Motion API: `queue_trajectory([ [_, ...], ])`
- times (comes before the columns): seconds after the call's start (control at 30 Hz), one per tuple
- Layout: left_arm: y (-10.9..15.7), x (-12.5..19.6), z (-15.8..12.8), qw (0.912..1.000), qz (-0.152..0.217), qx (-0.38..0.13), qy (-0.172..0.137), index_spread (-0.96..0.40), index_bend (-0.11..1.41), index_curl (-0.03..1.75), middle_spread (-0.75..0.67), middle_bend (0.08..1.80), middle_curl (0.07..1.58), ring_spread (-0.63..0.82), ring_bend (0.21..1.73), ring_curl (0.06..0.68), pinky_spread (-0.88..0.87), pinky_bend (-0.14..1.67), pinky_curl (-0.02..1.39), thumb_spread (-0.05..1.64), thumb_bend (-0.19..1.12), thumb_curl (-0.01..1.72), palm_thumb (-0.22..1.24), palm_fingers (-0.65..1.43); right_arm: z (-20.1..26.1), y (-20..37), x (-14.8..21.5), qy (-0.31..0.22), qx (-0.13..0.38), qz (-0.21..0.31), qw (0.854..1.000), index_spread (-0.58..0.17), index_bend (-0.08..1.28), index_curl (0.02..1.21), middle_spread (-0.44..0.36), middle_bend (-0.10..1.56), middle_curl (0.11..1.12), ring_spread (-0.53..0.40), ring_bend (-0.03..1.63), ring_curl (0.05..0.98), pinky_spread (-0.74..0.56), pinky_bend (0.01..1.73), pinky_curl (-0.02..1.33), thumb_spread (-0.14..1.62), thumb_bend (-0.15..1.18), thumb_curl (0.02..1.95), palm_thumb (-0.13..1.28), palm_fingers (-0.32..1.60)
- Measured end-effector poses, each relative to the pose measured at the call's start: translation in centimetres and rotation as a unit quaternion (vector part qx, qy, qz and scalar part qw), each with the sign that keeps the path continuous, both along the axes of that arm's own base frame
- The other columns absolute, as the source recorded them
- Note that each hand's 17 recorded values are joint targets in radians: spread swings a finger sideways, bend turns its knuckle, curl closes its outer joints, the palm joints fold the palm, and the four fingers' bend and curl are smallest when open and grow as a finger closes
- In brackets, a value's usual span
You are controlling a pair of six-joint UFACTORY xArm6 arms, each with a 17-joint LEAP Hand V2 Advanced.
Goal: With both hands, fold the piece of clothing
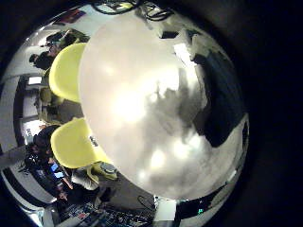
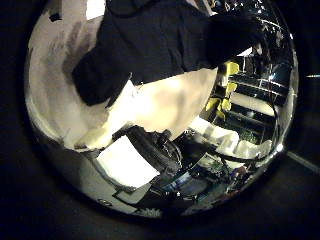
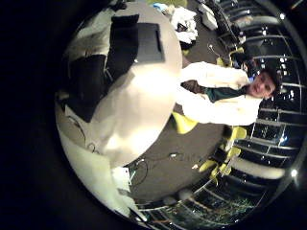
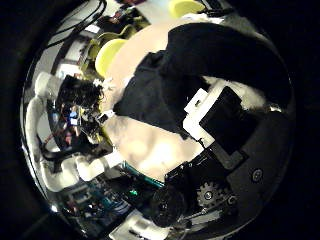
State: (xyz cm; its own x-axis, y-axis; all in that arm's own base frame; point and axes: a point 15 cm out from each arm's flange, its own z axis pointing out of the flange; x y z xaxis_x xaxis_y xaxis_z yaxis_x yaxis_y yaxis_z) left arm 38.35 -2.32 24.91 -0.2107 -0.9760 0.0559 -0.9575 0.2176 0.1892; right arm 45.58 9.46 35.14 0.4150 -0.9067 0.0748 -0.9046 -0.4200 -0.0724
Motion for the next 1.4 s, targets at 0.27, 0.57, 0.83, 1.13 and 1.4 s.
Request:
queue_trajectory([
  [0.27,4.7,-3.4,4.0,0.9985,0.045,-0.023,-0.023,-0.16,0.19,0.46,-0.14,0.28,0.49,-0.08,0.63,0.232,0.07,0.22,0.36,1.16,-0.02,0.33,0.47,0.46,-4.4,12.5,3.1,0.032,-0.011,0.091,0.995,-0.317,1.10,0.94,-0.165,1.35,0.87,-0.241,1.44,0.785,-0.17,1.28,1.06,1.21,-0.01,0.72,1.04,0.89],
  [0.57,5.8,-5.4,3.3,0.9974,0.065,-0.023,-0.020,-0.17,0.19,0.48,-0.17,0.28,0.51,-0.11,0.65,0.234,0.04,0.24,0.37,1.16,-0.02,0.33,0.47,0.45,-8.8,17.0,5.1,0.074,0.029,0.106,0.991,-0.358,0.37,0.76,-0.191,0.98,0.75,-0.255,1.45,0.741,-0.30,1.31,0.97,1.28,-0.03,0.59,0.76,0.14],
  [0.83,5.6,-5.8,3.5,0.9967,0.077,-0.019,-0.017,-0.17,0.19,0.50,-0.17,0.27,0.53,-0.12,0.65,0.235,0.03,0.25,0.37,1.16,-0.02,0.34,0.48,0.45,1.3,13.8,4.4,0.051,0.185,0.123,0.974,-0.430,0.23,0.50,-0.185,0.53,0.51,-0.111,1.12,0.539,-0.04,1.10,0.83,1.28,-0.01,0.55,0.80,-0.03],
  [1.13,1.1,-5.7,4.3,0.9970,0.075,-0.008,-0.015,-0.17,0.19,0.51,-0.16,0.25,0.54,-0.10,0.65,0.236,0.03,0.26,0.37,1.16,-0.02,0.34,0.50,0.44,7.7,2.3,1.5,0.057,0.208,0.068,0.974,-0.420,0.18,0.42,-0.111,0.45,0.43,0.003,1.00,0.444,0.24,0.94,0.72,1.27,-0.03,0.52,0.73,0.07],
  [1.4,-0.8,-6.8,5.6,0.9954,0.095,-0.002,-0.010,-0.17,0.19,0.52,-0.15,0.24,0.55,-0.09,0.66,0.236,0.03,0.27,0.38,1.16,-0.02,0.34,0.50,0.44,9.6,-3.9,-0.5,0.054,0.209,0.050,0.975,-0.402,0.18,0.38,-0.116,0.44,0.40,0.043,0.94,0.390,0.39,0.84,0.63,1.28,-0.02,0.49,0.63,0.14],
])
